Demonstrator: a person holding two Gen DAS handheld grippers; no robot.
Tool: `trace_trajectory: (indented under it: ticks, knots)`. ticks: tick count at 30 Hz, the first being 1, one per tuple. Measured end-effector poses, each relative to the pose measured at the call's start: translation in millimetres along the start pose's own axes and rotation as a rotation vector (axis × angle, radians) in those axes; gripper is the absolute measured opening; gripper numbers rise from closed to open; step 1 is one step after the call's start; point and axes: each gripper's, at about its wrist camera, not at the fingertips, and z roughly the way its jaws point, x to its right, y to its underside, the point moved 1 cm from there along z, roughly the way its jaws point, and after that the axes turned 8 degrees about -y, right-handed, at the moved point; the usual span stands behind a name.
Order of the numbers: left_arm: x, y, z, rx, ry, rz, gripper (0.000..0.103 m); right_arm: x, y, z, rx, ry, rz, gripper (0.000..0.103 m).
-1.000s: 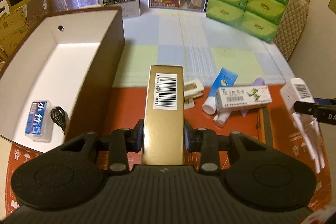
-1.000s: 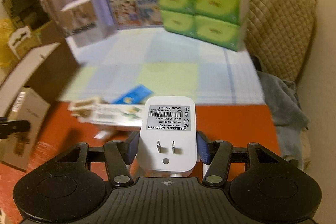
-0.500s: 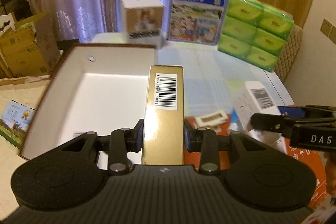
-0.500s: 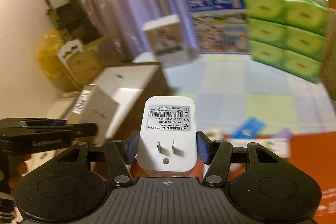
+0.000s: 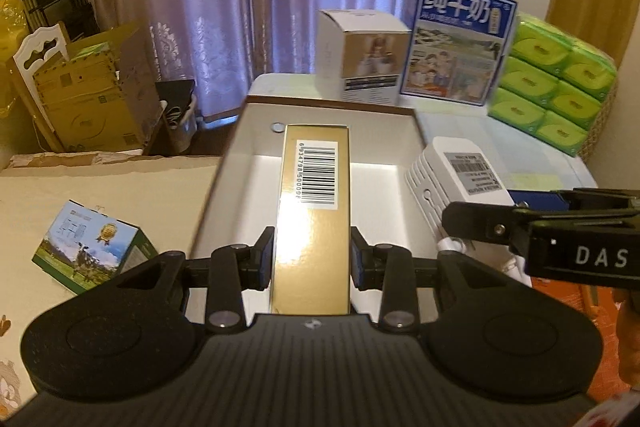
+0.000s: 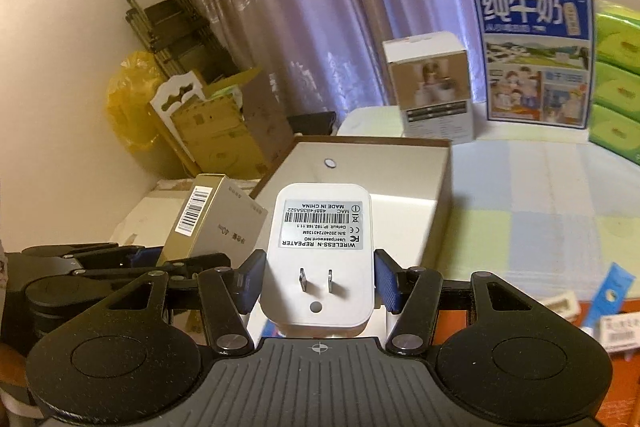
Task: Organize rigid objects
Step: 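Lift and carry the tan box and white repeater over the storage box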
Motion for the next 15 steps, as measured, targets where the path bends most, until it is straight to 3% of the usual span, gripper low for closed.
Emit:
trace_trajectory:
  ticks: [15]
  knots:
    - [-25, -5, 85, -0.141, 0.017, 0.023, 0.031, 17, -3, 101, -0.11, 0.186, 0.057, 0.053]
